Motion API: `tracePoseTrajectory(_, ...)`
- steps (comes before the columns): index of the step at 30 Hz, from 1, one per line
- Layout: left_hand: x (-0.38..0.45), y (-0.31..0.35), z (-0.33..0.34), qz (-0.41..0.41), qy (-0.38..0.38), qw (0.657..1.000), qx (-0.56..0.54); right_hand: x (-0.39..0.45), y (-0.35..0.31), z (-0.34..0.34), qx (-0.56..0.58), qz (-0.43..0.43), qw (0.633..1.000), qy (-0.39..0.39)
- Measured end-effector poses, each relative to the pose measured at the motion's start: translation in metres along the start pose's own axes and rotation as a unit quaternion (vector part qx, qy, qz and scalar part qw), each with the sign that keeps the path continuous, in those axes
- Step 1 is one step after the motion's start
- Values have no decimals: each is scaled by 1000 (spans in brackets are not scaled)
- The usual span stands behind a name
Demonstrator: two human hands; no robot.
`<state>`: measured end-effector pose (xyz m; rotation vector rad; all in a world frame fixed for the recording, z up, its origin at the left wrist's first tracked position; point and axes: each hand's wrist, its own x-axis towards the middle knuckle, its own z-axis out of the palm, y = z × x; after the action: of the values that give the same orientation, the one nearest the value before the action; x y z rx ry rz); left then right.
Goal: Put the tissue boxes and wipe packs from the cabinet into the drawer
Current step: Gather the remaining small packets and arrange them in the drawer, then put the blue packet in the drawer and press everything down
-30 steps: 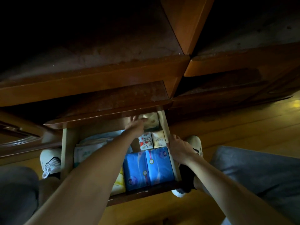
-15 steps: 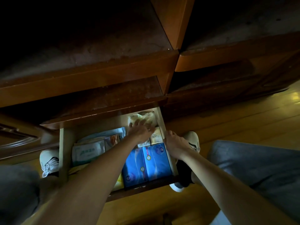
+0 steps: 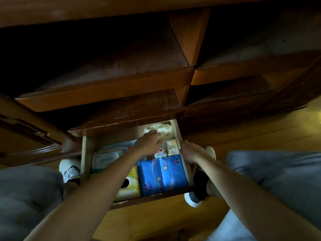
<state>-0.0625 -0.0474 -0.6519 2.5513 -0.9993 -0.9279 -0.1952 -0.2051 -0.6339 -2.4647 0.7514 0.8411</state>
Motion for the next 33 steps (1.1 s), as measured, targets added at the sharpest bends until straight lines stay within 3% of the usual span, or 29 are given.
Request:
tracePoseTrajectory(5,-90,-4,-74,13,82,995,45,-29,-24,-9,-98,23,993,58)
tracePoseTrajectory(8,-141,12,-122,67,218,968,103,-51,-56,-43,-72,-19,991,113)
tracePoseTrajectory(10,-172,24,-156,111,336,925,140,-76,-82,-81,-21,-90,978,190)
tracePoseTrajectory(14,-220,43,-237,186,522,816,162,-142,-120,-168,56,-220,895,384)
tracePoseTrajectory(17,-234,55,-297,172,586,776,160,-178,-134,-229,75,-320,820,468)
tracePoseTrajectory(20,-227,69,-350,120,541,818,152,-189,-147,-283,48,-360,758,542)
tracePoseTrajectory(22,-213,78,-383,89,480,860,149,-182,-159,-316,35,-352,744,567)
tracePoseTrajectory(24,-195,86,-411,66,445,883,134,-167,-170,-347,31,-328,762,558)
tracePoseTrajectory(28,-144,97,-454,52,429,891,140,-126,-182,-384,-83,-273,852,439)
tracePoseTrajectory(33,-78,104,-495,43,422,897,125,-106,-201,-424,-196,-297,866,352)
